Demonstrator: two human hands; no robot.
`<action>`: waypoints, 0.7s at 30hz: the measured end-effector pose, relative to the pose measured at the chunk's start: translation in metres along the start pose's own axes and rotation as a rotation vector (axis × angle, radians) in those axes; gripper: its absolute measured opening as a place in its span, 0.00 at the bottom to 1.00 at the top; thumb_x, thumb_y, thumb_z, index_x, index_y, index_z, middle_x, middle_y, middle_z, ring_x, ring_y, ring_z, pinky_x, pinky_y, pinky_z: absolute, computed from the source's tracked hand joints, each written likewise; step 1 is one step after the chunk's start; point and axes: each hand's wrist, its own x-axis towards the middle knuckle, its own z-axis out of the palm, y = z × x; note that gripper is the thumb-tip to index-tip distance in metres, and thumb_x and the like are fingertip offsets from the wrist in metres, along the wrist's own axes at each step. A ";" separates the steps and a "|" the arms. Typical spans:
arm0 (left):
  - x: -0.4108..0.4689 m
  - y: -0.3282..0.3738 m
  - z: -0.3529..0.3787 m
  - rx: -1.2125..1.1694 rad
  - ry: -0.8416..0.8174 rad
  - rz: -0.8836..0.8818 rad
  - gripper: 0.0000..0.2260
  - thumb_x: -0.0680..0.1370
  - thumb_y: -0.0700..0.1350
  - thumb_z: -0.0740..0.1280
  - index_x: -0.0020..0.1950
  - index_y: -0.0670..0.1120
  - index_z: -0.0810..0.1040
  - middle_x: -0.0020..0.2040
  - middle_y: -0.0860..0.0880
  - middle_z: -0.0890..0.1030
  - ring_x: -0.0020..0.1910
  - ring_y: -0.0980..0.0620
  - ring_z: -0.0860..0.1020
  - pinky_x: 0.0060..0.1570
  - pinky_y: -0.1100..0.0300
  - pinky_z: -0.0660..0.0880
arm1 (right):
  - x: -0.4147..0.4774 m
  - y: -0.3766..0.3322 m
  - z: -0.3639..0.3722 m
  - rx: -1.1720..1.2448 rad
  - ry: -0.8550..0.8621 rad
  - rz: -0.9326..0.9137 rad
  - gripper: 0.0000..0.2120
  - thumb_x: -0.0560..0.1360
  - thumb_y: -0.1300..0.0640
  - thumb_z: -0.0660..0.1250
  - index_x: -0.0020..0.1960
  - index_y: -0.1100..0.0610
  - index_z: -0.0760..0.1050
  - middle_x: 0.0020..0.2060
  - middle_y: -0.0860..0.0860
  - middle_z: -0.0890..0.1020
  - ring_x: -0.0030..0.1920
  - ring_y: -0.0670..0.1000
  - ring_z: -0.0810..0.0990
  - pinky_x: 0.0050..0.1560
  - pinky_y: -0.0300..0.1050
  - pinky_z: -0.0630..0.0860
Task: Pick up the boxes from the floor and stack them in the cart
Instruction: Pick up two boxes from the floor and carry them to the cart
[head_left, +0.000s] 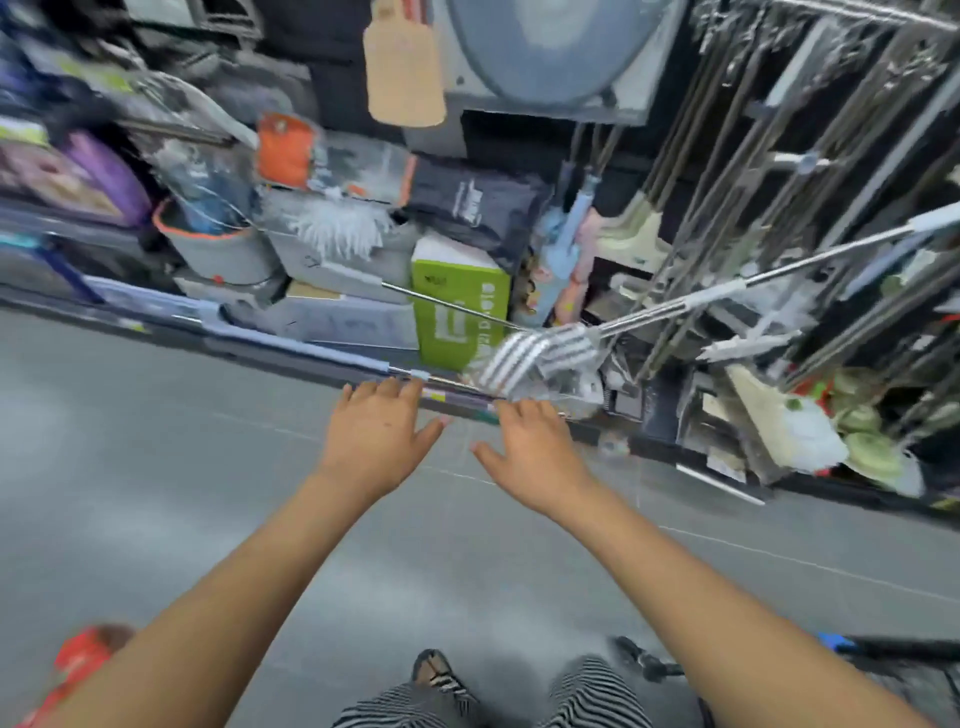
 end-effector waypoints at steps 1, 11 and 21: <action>-0.006 -0.026 0.000 0.005 -0.002 -0.054 0.29 0.77 0.64 0.55 0.69 0.45 0.71 0.62 0.43 0.78 0.61 0.40 0.74 0.61 0.48 0.68 | 0.013 -0.023 0.005 -0.008 -0.019 -0.037 0.26 0.78 0.43 0.59 0.69 0.60 0.66 0.63 0.60 0.73 0.63 0.60 0.68 0.64 0.52 0.63; -0.071 -0.211 0.019 -0.087 -0.022 -0.518 0.37 0.72 0.68 0.44 0.67 0.45 0.73 0.59 0.43 0.79 0.59 0.39 0.76 0.59 0.48 0.70 | 0.117 -0.213 0.060 -0.072 -0.242 -0.425 0.27 0.79 0.44 0.58 0.70 0.60 0.64 0.64 0.60 0.71 0.65 0.61 0.67 0.64 0.51 0.64; -0.114 -0.383 0.063 -0.176 -0.040 -1.020 0.35 0.71 0.66 0.50 0.61 0.43 0.77 0.51 0.41 0.82 0.51 0.37 0.78 0.51 0.46 0.74 | 0.234 -0.415 0.140 -0.236 -0.474 -0.876 0.29 0.79 0.42 0.59 0.71 0.61 0.64 0.65 0.60 0.71 0.66 0.62 0.67 0.66 0.54 0.65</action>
